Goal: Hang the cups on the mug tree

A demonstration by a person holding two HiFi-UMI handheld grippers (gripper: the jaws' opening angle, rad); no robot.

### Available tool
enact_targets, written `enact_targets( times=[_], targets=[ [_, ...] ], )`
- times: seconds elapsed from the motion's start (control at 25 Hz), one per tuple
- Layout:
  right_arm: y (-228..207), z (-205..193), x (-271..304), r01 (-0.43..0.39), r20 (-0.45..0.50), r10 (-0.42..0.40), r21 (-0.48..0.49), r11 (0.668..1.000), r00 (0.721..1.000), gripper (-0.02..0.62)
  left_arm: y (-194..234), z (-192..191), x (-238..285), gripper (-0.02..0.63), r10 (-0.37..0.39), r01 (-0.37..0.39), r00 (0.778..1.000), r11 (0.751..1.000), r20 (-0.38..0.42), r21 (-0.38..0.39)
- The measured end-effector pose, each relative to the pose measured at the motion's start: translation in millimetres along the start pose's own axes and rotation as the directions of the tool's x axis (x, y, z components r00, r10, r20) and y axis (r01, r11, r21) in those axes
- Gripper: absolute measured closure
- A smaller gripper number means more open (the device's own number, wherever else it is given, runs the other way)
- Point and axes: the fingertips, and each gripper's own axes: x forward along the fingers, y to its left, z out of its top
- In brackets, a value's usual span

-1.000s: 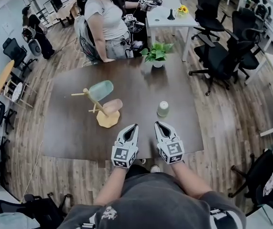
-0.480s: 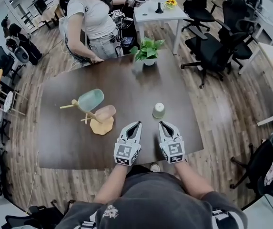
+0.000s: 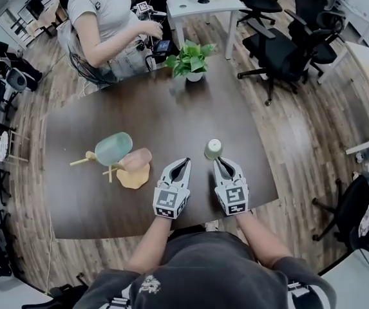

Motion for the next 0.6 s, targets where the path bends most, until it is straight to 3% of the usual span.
enact_targets(
  times=[0.12, 0.36, 0.6],
  targets=[
    [-3.8, -7.8, 5.3, 0.014, -0.021, -0.014, 0.018, 1.000, 1.000, 0.452, 2.7, -5.0, 8.2, 0.606, -0.012, 0.012, 1.000, 1.000, -0.005, -0.009],
    [-11.1, -29.3, 23.7, 0.061, -0.079, -0.058, 0.037, 0.997, 0.995, 0.308, 12.5, -12.6, 12.1, 0.606, -0.014, 0.014, 1.000, 1.000, -0.010, -0.023],
    [-23.3, -44.7, 47.6, 0.091, -0.128, -0.080, 0.078, 0.993, 0.989, 0.267, 22.3, -18.3, 16.9, 0.606, -0.015, 0.014, 1.000, 0.999, -0.019, -0.038]
  ],
)
